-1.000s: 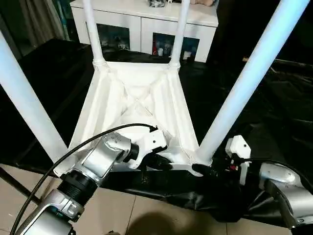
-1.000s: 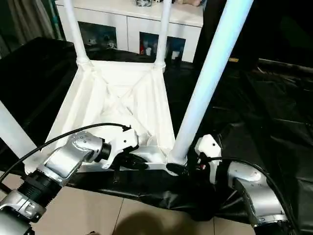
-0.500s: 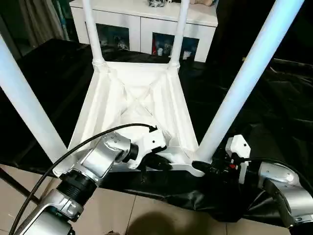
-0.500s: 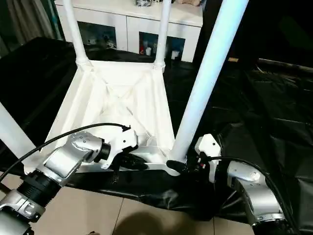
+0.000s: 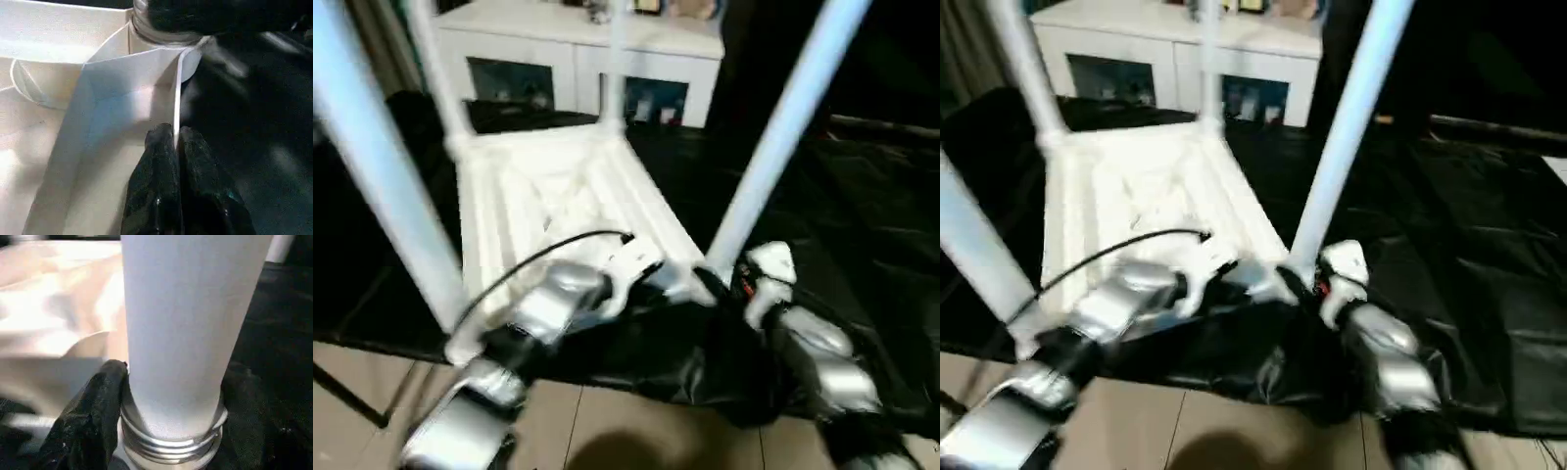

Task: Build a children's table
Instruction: Rotate leg to tighten

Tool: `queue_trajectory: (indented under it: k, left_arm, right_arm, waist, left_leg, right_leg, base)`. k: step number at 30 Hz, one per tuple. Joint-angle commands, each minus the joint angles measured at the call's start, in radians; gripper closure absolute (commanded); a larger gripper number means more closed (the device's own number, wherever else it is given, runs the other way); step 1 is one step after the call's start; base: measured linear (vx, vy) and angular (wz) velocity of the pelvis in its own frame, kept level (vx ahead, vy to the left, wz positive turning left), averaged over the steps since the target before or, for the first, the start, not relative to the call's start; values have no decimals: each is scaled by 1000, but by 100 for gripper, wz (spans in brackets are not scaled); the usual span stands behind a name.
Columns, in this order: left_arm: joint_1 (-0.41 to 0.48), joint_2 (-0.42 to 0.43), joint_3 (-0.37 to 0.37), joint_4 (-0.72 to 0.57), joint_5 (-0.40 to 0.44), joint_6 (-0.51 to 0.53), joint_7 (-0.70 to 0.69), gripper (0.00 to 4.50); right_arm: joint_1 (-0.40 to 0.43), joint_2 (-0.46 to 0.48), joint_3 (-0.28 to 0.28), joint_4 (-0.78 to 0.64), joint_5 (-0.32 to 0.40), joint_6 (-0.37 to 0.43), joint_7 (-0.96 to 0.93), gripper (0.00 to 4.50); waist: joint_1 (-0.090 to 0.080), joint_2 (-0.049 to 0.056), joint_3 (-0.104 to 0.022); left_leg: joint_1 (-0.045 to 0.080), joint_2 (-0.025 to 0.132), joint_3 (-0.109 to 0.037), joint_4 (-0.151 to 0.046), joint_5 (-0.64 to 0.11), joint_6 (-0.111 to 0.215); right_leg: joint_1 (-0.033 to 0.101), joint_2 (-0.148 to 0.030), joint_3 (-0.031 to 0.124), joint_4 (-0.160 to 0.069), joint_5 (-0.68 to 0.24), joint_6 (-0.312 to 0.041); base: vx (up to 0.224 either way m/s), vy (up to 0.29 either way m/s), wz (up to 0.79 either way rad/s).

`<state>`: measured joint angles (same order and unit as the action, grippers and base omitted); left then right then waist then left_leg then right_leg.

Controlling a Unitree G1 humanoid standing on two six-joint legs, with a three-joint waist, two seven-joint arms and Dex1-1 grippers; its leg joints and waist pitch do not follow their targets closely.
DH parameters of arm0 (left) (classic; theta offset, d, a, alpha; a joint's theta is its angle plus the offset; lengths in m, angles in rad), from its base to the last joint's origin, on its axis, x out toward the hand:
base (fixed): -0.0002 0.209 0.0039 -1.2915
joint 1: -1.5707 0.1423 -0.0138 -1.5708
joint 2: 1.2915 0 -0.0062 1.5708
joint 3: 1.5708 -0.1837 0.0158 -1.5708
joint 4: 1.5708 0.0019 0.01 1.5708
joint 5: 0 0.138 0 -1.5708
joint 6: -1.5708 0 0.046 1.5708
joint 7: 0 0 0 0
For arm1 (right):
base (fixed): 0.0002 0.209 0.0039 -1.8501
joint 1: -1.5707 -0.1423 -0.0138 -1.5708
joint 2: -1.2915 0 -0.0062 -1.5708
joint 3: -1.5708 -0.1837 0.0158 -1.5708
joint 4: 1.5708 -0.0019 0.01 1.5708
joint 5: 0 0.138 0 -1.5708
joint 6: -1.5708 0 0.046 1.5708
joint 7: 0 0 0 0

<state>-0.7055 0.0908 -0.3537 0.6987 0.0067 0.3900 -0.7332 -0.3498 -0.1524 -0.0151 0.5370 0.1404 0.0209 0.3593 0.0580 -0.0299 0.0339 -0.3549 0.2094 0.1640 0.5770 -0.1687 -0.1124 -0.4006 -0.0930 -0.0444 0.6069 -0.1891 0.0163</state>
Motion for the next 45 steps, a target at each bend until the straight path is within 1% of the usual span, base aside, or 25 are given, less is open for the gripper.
queue_trajectory:
  k: [1,2,4,6,8,9,10,11,13,15,17,21,22,23,25,26,27,28,29,30,31,32,38,42,45]
  left_arm:
    - [-11,-16,59,89,4,-30,128,450]
    - [-29,-28,63,121,10,-44,152,450]
    - [-43,-38,67,147,14,-57,172,450]
    - [-66,-52,69,191,22,-84,178,450]
    - [-77,-55,63,216,25,-108,158,450]
    - [-78,-54,59,220,26,-117,146,450]
    - [-77,-45,50,222,29,-140,108,450]
    - [-76,-43,48,222,29,-146,99,450]
    - [-71,-32,43,211,27,-175,58,450]
    - [-39,17,17,145,21,-187,-69,450]
    - [-27,42,4,119,19,-199,-129,450]
    - [-2,101,-20,53,-10,-213,-289,450]
    - [19,141,-31,4,-39,-219,-407,450]
    - [29,158,-37,-19,-50,-242,-454,450]
    - [44,188,-50,-62,-72,-261,-530,450]
    - [48,201,-48,-79,-83,-259,-563,450]
    - [49,203,-47,-83,-84,-258,-569,450]
    - [49,206,-43,-87,-86,-251,-577,450]
    - [48,207,-40,-88,-83,-247,-580,450]
    - [47,206,-37,-86,-79,-245,-581,450]
    - [46,206,-36,-84,-78,-245,-581,450]
    - [45,206,-34,-85,-76,-243,-583,450]
    - [36,203,-22,-73,-68,-251,-577,450]
    - [39,198,-23,-75,-60,-248,-575,450]
    - [38,197,-22,-74,-60,-246,-575,450]
  right_arm:
    - [-7,29,26,70,-41,29,-60,191]
    - [-30,45,34,91,-49,19,-74,191]
    - [-50,57,44,107,-55,8,-77,191]
    - [-82,75,48,128,-51,-23,-45,191]
    - [-88,82,29,122,-16,-44,-1,136]
    - [-85,83,17,113,5,-48,18,122]
    - [-79,64,5,93,35,-35,73,120]
    - [-78,59,2,89,42,-32,87,113]
    - [-74,27,3,74,47,-21,128,87]
    - [-32,-95,30,-24,96,60,339,73]
    - [-11,-154,42,-63,100,71,407,65]
    - [28,-251,53,-116,108,54,525,65]
    - [48,-295,55,-134,108,43,590,65]
    - [53,-305,56,-138,108,41,607,65]
    - [62,-322,62,-149,110,44,641,65]
    - [73,-341,78,-170,116,53,681,65]
    - [76,-345,81,-175,118,56,690,65]
    - [80,-355,93,-186,119,65,709,65]
    - [84,-364,105,-195,119,70,731,65]
    - [84,-369,113,-198,119,77,751,65]
    - [84,-370,116,-198,118,80,756,65]
    - [83,-374,121,-199,120,85,770,65]
    - [27,-342,138,-147,107,73,801,65]
    - [16,-339,161,-133,96,70,812,65]
    - [13,-337,158,-128,104,77,818,100]
  waist:
    - [2,-12,-40]
    - [0,-8,-42]
    - [-1,-8,-45]
    - [0,-9,-45]
    - [3,-15,-44]
    - [5,-14,-44]
    - [6,-18,-44]
    - [5,-17,-42]
    - [5,-16,-42]
    - [9,-15,-42]
    - [20,-22,-41]
    - [30,-21,-44]
    - [38,-16,-44]
    - [43,-18,-46]
    - [47,-8,-48]
    - [47,-12,-49]
    - [46,-17,-52]
    - [50,-15,-57]
    - [51,-19,-57]
    - [56,-16,-55]
    - [57,-23,-56]
    - [62,-21,-55]
    - [67,-25,-50]
    - [70,-27,-53]
    - [73,-29,-53]
  left_leg:
    - [1,-11,-2,-70,-402,8]
    - [-1,-10,-4,-73,-407,17]
    - [-7,-7,-5,-80,-393,28]
    - [-7,-6,-1,-82,-384,42]
    - [-2,-6,3,-79,-388,50]
    - [0,-6,5,-79,-388,56]
    - [-4,-4,4,-80,-378,65]
    - [-12,-5,3,-84,-375,73]
    - [-16,-4,0,-86,-365,70]
    - [-12,-3,1,-85,-357,73]
    - [-4,2,10,-79,-338,101]
    - [-6,6,10,-78,-306,93]
    - [-5,10,11,-79,-296,93]
    - [-4,12,11,-79,-289,93]
    - [-1,14,15,-78,-276,95]
    - [0,14,18,-75,-265,99]
    - [-5,13,17,-74,-245,101]
    - [-7,14,16,-70,-192,107]
    - [-9,14,17,-66,-152,122]
    - [-9,15,17,-65,-141,133]
    - [-8,14,20,-63,-145,138]
    - [-6,15,21,-61,-153,142]
    - [-7,15,21,-66,-204,107]
    - [-10,13,21,-64,-166,109]
    - [-10,12,22,-62,-151,115]
  right_leg:
    - [24,-31,6,-125,-618,-42]
    - [24,-30,6,-124,-591,-51]
    - [34,-28,5,-118,-516,-67]
    - [34,-27,7,-116,-463,-92]
    - [30,-28,10,-119,-463,-101]
    - [29,-29,12,-118,-458,-106]
    - [33,-29,13,-115,-435,-115]
    - [40,-29,9,-115,-447,-106]
    - [45,-33,8,-118,-475,-90]
    - [44,-33,10,-120,-468,-92]
    - [38,-33,19,-117,-425,-117]
    - [35,-37,19,-114,-444,-128]
    - [34,-38,22,-109,-412,-142]
    - [35,-38,24,-104,-376,-157]
    - [35,-34,26,-95,-299,-187]
    - [34,-32,25,-89,-245,-206]
    - [40,-32,23,-83,-216,-213]
    - [44,-31,22,-71,-136,-230]
    - [46,-28,21,-62,-64,-248]
    - [43,-29,20,-60,-48,-259]
    - [44,-30,21,-61,-50,-262]
    - [43,-32,22,-58,-52,-269]
    - [41,-39,23,-69,-181,-220]
    - [45,-37,23,-64,-141,-219]
    - [45,-36,23,-62,-123,-220]
  base:
    - [0,0,0]
    - [0,0,0]
    - [0,0,0]
    - [0,0,0]
    - [0,0,0]
    - [0,0,0]
    - [0,0,0]
    - [0,0,0]
    - [0,0,0]
    - [0,0,0]
    - [0,0,0]
    - [0,0,0]
    - [0,0,0]
    - [51,-15,7]
    - [59,-14,8]
    - [67,-5,5]
    - [67,-5,5]
    - [55,10,0]
    - [0,0,0]
    - [0,0,0]
    - [0,0,0]
    - [0,0,0]
    - [0,0,0]
    - [0,0,0]
    - [0,0,0]
